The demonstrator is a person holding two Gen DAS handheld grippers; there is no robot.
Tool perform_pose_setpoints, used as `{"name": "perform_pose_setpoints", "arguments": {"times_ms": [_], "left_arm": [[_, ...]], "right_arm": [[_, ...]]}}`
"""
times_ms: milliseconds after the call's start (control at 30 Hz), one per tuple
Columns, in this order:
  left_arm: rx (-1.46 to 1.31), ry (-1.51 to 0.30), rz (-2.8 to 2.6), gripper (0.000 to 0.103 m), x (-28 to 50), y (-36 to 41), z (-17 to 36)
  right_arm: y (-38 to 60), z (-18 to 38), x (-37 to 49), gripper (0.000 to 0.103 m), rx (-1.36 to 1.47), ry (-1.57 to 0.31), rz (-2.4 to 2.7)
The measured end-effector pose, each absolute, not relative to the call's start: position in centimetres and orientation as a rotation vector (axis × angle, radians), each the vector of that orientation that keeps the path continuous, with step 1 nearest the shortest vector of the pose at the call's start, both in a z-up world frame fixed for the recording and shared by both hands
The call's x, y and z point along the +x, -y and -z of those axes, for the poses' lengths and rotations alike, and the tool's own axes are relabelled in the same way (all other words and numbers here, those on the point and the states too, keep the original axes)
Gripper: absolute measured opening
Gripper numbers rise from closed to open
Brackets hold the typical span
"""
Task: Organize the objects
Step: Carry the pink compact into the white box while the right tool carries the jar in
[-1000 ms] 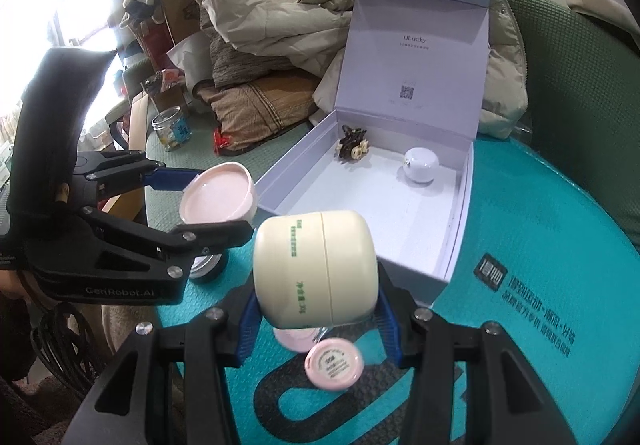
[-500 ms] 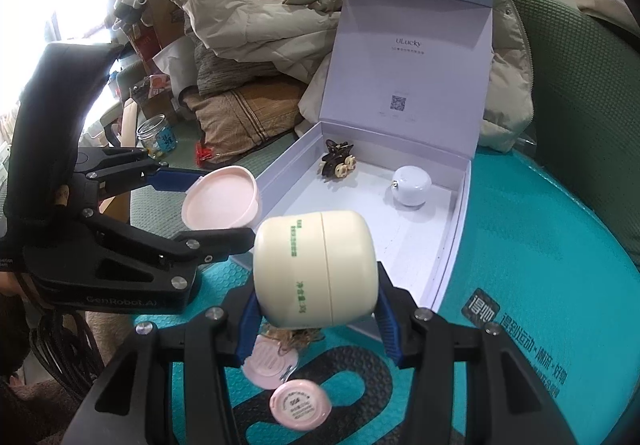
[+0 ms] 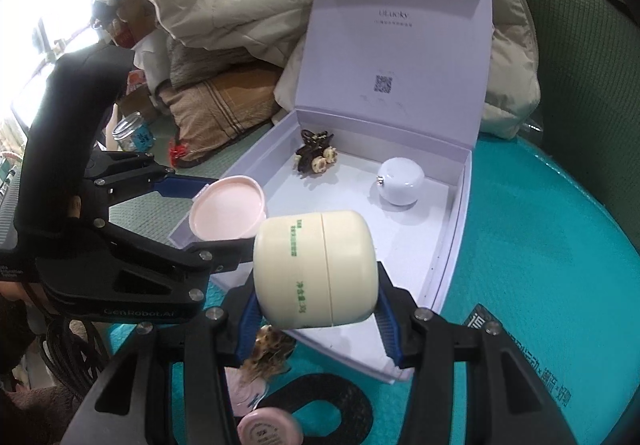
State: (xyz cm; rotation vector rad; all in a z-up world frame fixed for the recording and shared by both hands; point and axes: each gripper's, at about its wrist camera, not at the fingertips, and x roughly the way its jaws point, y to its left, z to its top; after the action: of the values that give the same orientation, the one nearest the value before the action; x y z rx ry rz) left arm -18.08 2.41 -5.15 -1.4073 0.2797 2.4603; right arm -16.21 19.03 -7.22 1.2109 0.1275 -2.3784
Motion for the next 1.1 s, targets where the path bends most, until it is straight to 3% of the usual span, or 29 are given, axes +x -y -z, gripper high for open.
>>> {"name": "perform_pose_setpoints", "arguments": {"times_ms": [767, 1100], "left_arm": [[-1.562, -0.323, -2.361, 0.063, -23.5, -3.7, 11.3], [-1.535, -0.367, -2.389, 0.063, -23.6, -4.3, 11.6]], "right_arm": [[-18.9, 11.5, -20.9, 0.05, 1.332, -0.166, 2.398], [-18.6, 12.4, -21.7, 0.051, 1.354, -0.196, 2.395]]}}
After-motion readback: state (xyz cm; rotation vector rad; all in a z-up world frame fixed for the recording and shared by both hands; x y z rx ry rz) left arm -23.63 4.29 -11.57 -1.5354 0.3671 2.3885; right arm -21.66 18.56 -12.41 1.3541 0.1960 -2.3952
